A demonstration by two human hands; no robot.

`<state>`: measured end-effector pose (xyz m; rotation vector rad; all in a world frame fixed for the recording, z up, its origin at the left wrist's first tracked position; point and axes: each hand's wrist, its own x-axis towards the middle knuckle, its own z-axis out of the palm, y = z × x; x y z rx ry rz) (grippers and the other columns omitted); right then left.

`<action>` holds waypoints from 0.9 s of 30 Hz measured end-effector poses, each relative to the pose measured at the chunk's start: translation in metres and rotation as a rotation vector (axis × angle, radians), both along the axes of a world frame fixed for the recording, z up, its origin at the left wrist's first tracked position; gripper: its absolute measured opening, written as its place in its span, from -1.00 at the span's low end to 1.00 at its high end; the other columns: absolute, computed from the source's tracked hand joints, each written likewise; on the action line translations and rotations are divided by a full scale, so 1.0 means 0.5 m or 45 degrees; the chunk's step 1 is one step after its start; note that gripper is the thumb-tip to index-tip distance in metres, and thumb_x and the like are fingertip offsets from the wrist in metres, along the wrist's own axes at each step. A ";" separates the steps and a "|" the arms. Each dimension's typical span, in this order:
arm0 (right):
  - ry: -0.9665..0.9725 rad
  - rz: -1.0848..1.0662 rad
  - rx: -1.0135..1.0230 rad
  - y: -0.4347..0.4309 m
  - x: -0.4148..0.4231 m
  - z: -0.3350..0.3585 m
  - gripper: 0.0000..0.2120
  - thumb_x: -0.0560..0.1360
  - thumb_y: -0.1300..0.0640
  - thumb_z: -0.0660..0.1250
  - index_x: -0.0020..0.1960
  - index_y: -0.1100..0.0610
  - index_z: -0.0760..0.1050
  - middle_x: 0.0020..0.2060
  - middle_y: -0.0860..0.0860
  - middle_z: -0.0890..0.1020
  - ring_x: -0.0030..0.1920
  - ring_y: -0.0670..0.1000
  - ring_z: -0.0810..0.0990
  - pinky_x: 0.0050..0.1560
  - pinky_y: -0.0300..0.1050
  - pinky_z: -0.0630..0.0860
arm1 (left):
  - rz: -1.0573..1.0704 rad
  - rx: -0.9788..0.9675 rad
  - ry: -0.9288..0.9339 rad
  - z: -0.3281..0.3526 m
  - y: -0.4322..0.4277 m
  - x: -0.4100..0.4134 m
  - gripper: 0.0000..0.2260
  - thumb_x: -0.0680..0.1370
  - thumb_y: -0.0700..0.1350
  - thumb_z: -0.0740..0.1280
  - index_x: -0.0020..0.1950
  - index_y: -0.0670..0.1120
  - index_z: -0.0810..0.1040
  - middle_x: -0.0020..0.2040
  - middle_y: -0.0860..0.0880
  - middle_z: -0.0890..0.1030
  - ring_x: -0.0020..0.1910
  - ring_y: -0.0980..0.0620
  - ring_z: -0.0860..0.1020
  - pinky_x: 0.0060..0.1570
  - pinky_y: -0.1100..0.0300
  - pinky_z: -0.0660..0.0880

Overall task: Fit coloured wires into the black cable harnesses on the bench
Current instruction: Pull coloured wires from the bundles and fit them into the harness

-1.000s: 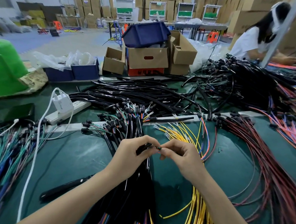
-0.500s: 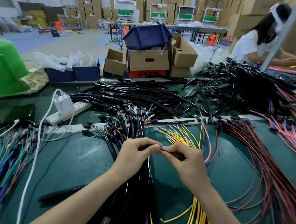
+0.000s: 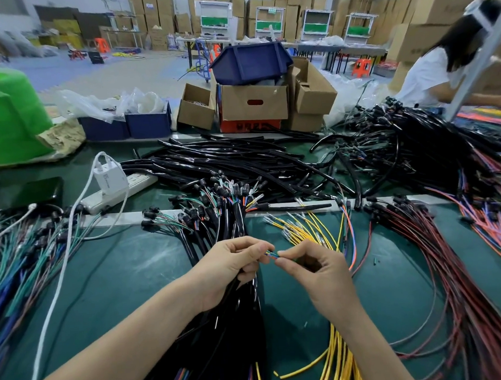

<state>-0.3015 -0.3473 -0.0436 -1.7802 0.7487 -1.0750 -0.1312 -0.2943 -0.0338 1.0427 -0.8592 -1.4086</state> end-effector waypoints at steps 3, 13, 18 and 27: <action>0.000 0.022 0.007 0.003 0.002 -0.001 -0.78 0.39 0.22 0.49 -0.23 -0.12 0.63 -0.30 0.03 0.66 -0.33 0.05 0.53 -0.26 -0.04 0.49 | 0.009 0.016 0.032 0.002 -0.002 -0.004 -0.87 0.34 -0.09 0.42 -0.24 -0.16 0.64 -0.39 -0.02 0.53 -0.52 0.19 0.30 -0.57 0.40 0.23; 0.004 0.041 0.033 0.008 0.004 -0.003 -0.87 0.41 0.21 0.48 -0.20 0.01 0.59 -0.38 0.00 0.60 -0.38 -0.12 0.46 -0.33 -0.25 0.41 | -0.002 0.061 0.076 0.010 0.003 -0.014 -0.83 0.36 -0.14 0.40 -0.18 -0.22 0.52 -0.42 0.00 0.50 -0.54 0.20 0.28 -0.59 0.42 0.21; 0.039 0.028 0.026 0.009 0.003 -0.002 -0.86 0.41 0.23 0.48 -0.22 0.03 0.57 -0.36 -0.02 0.63 -0.38 -0.03 0.53 -0.32 -0.17 0.47 | 0.151 -0.064 -0.223 0.009 0.008 -0.019 -0.90 0.41 -0.15 0.43 -0.22 -0.17 0.59 -0.40 -0.01 0.57 -0.52 0.17 0.30 -0.53 0.40 0.22; -0.002 -0.006 0.196 -0.002 0.000 0.005 -0.89 0.43 0.24 0.44 -0.25 0.09 0.58 -0.29 0.08 0.69 -0.22 0.33 0.58 -0.09 0.25 0.51 | 0.059 -0.080 -0.613 0.029 0.028 -0.012 -0.75 0.55 -0.20 0.32 0.22 -0.07 0.57 -0.38 0.03 0.52 -0.45 0.13 0.33 -0.39 0.33 0.31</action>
